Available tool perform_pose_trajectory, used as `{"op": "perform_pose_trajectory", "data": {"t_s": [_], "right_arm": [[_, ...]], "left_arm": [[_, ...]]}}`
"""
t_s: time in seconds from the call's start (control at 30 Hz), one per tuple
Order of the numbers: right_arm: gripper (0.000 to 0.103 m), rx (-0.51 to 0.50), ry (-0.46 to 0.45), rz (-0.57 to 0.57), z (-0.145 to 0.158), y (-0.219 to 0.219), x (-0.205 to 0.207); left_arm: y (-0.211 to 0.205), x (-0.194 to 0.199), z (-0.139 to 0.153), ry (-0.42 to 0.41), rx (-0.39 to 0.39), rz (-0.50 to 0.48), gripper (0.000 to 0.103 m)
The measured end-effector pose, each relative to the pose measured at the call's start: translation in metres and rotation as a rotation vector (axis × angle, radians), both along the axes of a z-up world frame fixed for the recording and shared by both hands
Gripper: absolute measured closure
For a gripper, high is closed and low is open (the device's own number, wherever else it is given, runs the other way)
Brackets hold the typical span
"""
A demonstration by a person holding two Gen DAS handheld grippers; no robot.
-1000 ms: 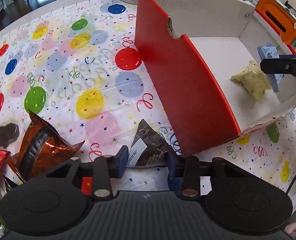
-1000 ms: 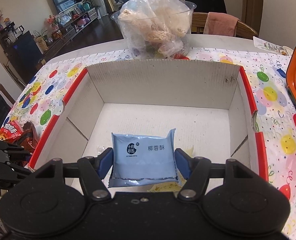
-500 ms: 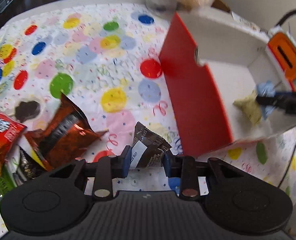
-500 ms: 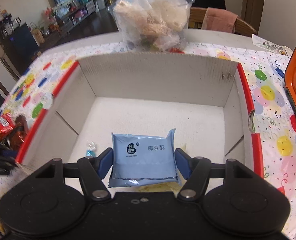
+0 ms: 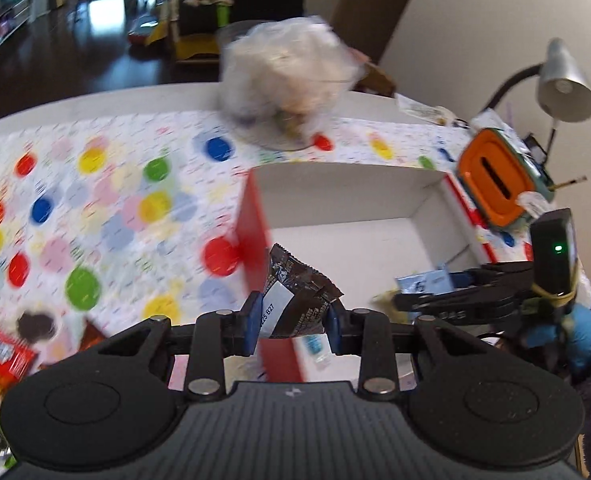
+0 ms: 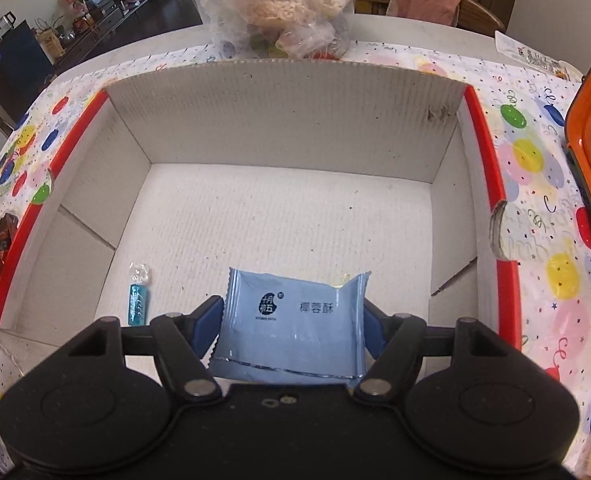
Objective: Organize snacks
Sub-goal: 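Lower the chocolate into the box and open the left tool while the right tool releases the packet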
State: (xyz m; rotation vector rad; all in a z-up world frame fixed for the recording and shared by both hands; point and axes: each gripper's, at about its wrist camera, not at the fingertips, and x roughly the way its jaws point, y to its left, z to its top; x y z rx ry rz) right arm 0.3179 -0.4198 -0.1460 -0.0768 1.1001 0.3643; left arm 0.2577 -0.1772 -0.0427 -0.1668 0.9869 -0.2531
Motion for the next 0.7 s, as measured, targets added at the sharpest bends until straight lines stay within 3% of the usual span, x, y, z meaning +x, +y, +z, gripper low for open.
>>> {"op": "perform_pose_trajectory", "data": {"t_s": [0.13, 0.3, 0.43, 0.7], "right_arm": [[0.027, 0.024, -0.01, 0.009, 0.004, -0.004, -0.003], [0.025, 0.042, -0.034, 0.022, 0.012, -0.006, -0.007], [0.02, 0.053, -0.076, 0.026, 0.023, -0.011, -0.014], [0.02, 0.076, -0.088, 0.009, 0.028, -0.022, -0.018]], "left_arm": [[-0.03, 0.011, -0.001, 0.002, 0.031, -0.072, 0.072], [-0.064, 0.028, -0.025, 0.059, 0.116, -0.141, 0.072], [-0.074, 0.04, -0.046, 0.111, 0.151, -0.169, 0.072], [-0.098, 0.052, -0.072, 0.165, 0.266, -0.235, 0.072]]}}
